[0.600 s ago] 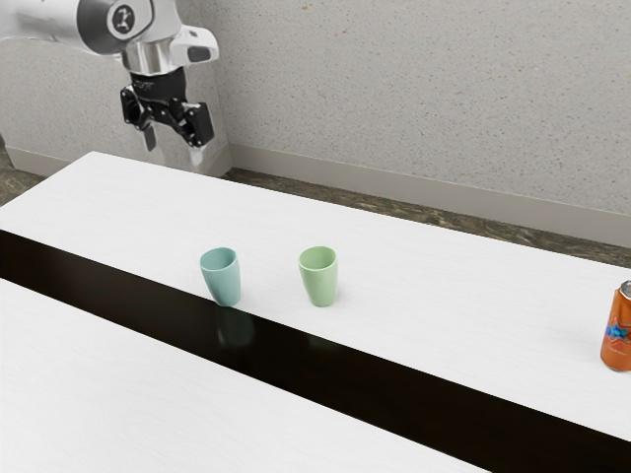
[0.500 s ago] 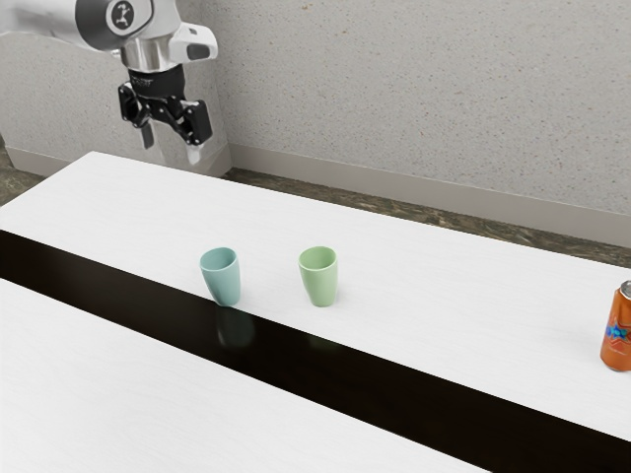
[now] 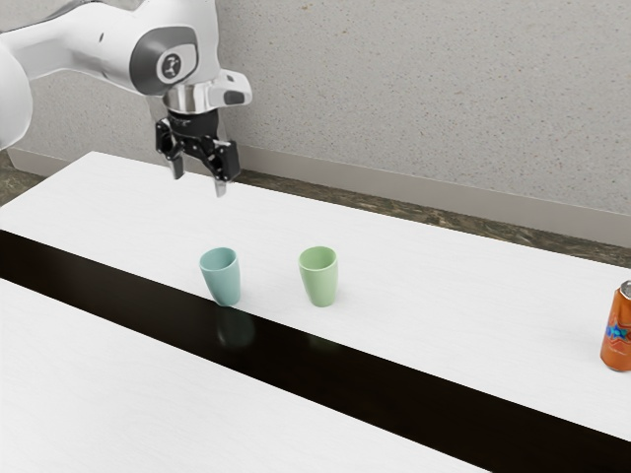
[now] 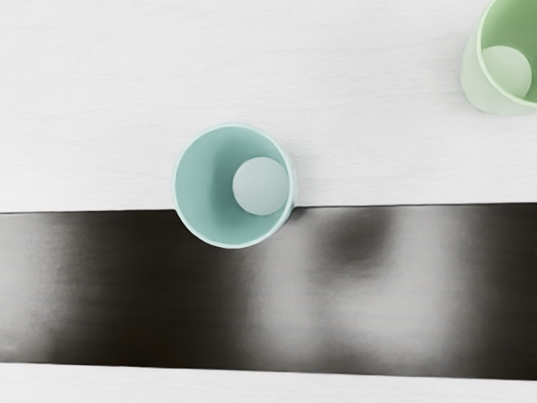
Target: Place the left cup onto the right cup
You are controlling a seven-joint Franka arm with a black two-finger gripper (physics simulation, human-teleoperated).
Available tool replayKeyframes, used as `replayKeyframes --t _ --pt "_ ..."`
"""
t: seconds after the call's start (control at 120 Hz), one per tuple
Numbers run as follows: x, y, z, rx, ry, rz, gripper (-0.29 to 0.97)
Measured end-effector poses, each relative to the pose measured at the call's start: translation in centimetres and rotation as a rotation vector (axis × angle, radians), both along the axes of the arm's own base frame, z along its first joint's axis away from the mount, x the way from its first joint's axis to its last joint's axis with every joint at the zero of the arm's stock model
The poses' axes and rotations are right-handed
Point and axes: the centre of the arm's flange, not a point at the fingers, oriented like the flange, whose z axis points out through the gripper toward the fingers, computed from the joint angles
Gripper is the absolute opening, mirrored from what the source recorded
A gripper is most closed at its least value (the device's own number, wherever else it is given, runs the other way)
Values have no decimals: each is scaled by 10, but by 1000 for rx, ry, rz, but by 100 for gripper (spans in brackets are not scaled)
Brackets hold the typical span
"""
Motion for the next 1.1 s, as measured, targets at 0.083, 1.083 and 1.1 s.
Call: replayKeyframes --t 0.083,1.083,1.1 --pt "0 2 -26 -1 21 2 68" --pt "47 20 -190 -55 -46 41 68" --pt "48 19 -192 -56 -47 41 68"
